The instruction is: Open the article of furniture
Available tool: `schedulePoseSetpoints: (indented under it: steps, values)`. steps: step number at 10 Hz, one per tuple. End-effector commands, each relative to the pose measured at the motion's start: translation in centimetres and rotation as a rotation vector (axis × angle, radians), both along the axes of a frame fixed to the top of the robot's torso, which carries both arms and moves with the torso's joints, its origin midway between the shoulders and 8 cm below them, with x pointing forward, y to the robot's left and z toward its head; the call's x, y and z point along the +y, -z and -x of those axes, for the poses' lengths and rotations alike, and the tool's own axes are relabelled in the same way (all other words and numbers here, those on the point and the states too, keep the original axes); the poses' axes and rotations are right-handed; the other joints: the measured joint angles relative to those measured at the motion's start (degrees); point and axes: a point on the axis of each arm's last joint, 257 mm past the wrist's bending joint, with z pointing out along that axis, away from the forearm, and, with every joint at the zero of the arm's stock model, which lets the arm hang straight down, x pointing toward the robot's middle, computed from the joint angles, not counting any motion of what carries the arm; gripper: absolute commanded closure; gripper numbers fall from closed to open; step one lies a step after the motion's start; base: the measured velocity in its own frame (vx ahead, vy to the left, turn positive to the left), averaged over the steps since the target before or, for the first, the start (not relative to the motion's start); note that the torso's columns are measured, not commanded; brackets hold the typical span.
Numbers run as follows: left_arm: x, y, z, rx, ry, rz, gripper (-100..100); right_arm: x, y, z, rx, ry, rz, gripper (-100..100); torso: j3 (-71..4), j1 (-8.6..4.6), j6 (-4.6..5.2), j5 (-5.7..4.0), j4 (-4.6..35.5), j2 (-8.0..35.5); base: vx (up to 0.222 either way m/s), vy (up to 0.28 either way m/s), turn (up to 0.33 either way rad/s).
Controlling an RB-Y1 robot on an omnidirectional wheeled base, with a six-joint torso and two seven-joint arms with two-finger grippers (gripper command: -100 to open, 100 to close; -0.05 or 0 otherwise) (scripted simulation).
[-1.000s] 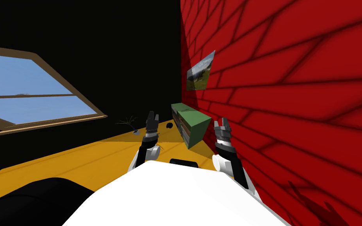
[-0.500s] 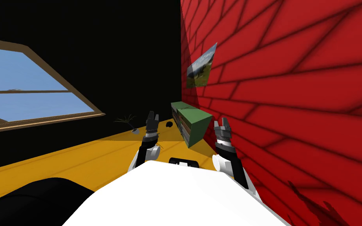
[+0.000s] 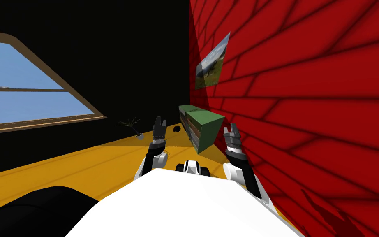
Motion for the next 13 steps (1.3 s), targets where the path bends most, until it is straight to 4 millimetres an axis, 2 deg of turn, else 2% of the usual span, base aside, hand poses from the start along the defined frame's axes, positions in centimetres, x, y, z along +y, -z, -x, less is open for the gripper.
schedulePoseSetpoints:
  steps: [1, 6, 7, 12, 13]
  values:
    - [0.0, 0.0, 0.0, 0.0, 0.0, 0.0, 0, 0.3, 1.2, -0.7, 0.042, 0.003, 0.1, -100, -0.3, 0.01, 0.0, 0.0, 0.2, 0.1, 0.065, 0.106, -0.024]
    - [0.0, 0.0, 0.0, 0.0, 0.0, 0.0, 0, -0.2, 4.8, -2.3, 0.153, 0.06, 0.323, -100, -0.3, -0.08, 0.0, -0.03, 0.2, 0.2, 0.122, 0.147, -0.036]
    - [0.0, 0.0, 0.0, 0.0, 0.0, 0.0, 0, -0.1, 4.8, -2.3, 0.154, 0.062, 0.335, -100, -0.3, -0.04, 0.0, -0.02, 0.2, 0.2, 0.115, 0.138, -0.013]
    - [0.0, 0.0, 0.0, 0.0, 0.0, 0.0, 0, -1.8, 8.4, -3.5, 0.26, 0.14, 0.531, -100, -0.2, -0.09, 0.0, -0.03, 0.3, 0.3, 0.097, 0.137, -0.032]
    - [0.0, 0.0, 0.0, 0.0, 0.0, 0.0, 0, -1.6, 8.5, -3.5, 0.261, 0.144, 0.55, -100, -0.3, 0.04, 0.0, 0.01, 0.2, 0.2, 0.12, 0.146, -0.027]
